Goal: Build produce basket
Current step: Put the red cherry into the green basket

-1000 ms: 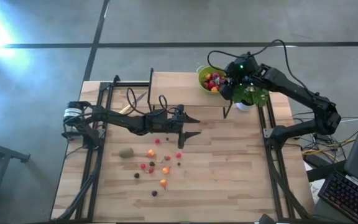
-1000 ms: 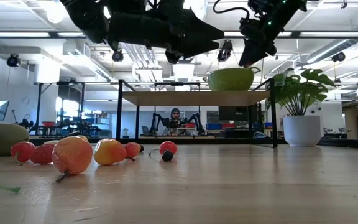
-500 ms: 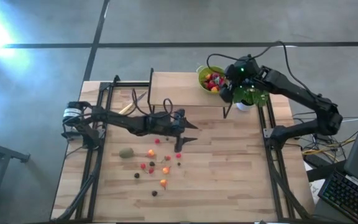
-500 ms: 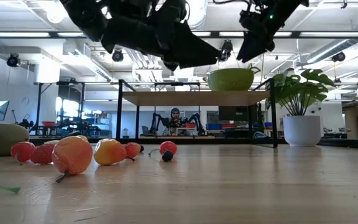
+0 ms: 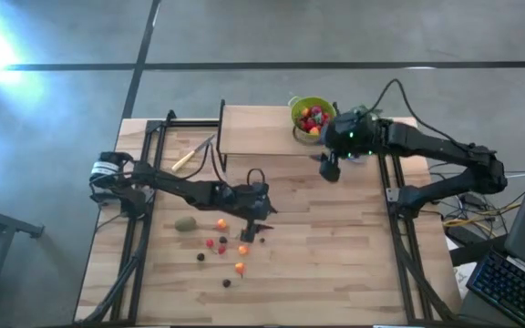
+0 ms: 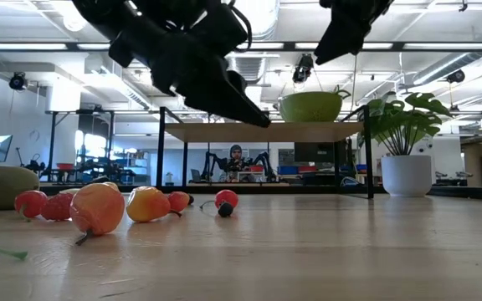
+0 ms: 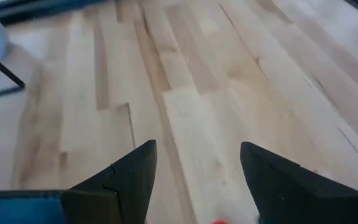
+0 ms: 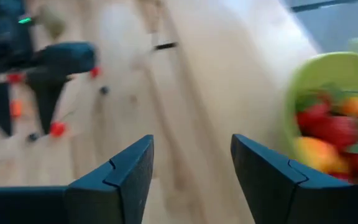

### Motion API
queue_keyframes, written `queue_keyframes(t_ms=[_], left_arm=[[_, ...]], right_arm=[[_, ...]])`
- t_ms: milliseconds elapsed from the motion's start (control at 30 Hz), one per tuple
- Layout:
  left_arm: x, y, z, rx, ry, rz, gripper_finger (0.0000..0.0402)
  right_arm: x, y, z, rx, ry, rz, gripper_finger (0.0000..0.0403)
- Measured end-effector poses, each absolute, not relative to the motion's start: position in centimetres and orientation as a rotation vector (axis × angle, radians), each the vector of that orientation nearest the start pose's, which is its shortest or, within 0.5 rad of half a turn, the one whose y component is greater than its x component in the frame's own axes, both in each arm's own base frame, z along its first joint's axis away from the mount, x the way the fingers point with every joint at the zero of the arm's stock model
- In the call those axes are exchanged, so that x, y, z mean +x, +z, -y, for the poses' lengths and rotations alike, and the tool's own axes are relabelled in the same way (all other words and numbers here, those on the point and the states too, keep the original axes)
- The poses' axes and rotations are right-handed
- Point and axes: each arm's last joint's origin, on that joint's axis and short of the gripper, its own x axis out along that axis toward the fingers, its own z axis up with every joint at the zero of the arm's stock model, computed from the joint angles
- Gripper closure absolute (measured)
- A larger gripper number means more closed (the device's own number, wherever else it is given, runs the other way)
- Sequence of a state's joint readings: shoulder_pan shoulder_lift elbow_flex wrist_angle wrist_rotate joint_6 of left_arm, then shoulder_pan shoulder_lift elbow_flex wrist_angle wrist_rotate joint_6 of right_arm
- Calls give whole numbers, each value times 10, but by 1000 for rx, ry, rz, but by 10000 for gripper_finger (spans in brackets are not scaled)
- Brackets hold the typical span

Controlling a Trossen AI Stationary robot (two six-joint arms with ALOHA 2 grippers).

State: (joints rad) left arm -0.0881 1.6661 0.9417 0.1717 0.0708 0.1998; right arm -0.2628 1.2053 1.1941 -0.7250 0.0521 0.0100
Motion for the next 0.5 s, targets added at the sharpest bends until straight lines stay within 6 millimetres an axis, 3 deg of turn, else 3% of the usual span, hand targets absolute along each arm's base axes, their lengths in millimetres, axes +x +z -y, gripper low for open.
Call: queue_keyframes(t_ms=[333, 500], left_arm=[[339, 189, 35, 136, -205, -688, 163], [321, 210, 30, 98, -149, -742, 163]], right_arm=[[246, 302, 17, 90, -217, -755, 212], [254, 273, -10, 81, -115, -651, 216]])
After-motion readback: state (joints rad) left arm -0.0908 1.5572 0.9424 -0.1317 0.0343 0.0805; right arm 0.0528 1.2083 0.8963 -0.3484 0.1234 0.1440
